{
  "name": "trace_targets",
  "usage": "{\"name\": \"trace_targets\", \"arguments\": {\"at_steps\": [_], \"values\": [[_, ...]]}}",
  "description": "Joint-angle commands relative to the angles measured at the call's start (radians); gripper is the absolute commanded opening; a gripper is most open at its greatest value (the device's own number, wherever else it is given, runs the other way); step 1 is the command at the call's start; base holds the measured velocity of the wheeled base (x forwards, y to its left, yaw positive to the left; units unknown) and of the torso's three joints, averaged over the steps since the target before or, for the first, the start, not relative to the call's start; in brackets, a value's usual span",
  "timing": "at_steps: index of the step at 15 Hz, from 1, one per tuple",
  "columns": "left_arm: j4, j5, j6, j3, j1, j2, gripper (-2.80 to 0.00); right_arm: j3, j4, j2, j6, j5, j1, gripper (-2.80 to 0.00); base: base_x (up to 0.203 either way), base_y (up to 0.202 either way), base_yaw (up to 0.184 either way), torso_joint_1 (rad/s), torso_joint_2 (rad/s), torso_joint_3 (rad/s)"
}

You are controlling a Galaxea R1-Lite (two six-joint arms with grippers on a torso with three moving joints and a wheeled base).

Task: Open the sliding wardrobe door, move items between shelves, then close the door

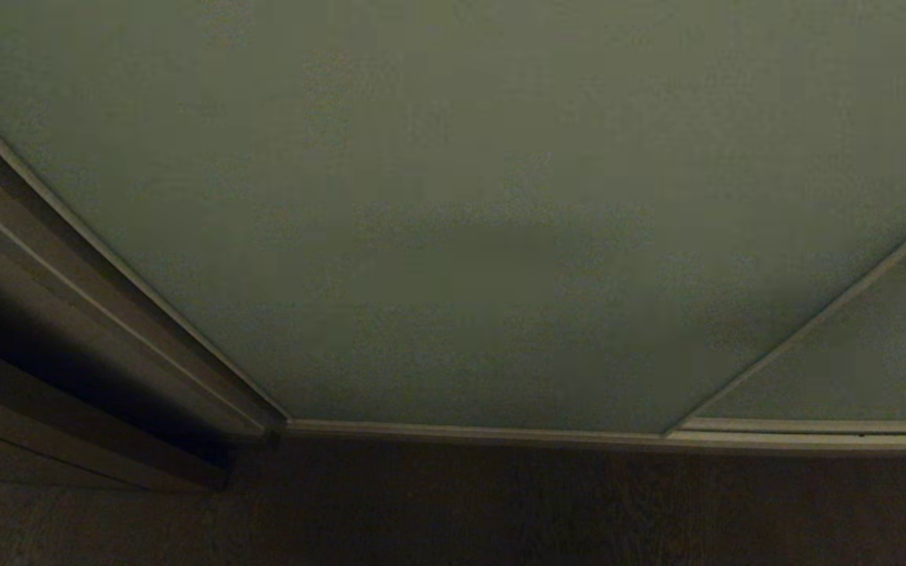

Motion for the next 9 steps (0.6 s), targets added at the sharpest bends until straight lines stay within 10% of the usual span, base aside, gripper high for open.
{"name": "trace_targets", "arguments": {"at_steps": [1,9], "values": [[0.001,0.000,0.000,0.000,0.000,0.001,-2.80,0.058,0.038,-0.104,0.000,-0.022,0.043,-2.80,0.000,0.000,0.000,0.000,0.00,0.000],[0.001,0.000,0.000,0.000,0.000,0.001,-2.80,0.333,0.195,-0.689,-0.001,-0.322,0.311,-2.80,0.000,0.000,0.000,0.000,0.00,0.000]]}}
